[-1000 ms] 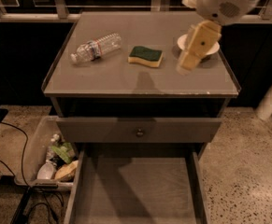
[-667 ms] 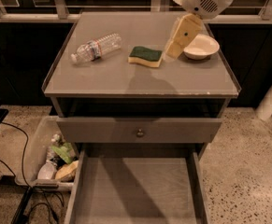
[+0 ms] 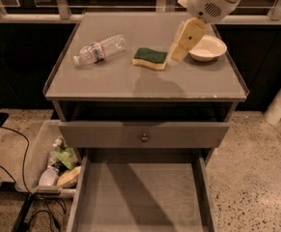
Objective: Place sponge into middle drawer
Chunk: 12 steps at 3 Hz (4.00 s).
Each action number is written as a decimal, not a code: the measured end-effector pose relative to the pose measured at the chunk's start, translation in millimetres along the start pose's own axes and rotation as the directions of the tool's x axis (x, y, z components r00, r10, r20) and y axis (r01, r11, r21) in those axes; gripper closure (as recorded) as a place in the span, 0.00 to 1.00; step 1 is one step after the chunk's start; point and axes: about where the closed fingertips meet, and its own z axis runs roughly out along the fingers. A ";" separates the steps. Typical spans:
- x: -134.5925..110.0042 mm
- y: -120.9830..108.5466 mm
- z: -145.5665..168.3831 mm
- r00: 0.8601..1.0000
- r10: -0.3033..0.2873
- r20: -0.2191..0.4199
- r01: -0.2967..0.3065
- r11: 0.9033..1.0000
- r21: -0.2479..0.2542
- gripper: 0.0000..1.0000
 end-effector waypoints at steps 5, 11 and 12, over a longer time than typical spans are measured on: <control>48.8 -54.0 168.1 0.993 0.092 0.074 -0.079 0.982 -0.172 0.00; 56.2 -63.2 201.3 0.990 0.126 0.062 -0.111 0.973 -0.204 0.87; 56.2 -63.2 201.3 0.990 0.126 0.062 -0.111 0.973 -0.204 1.00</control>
Offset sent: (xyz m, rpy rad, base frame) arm 0.0927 -0.0013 -0.0872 0.1163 0.0531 0.0364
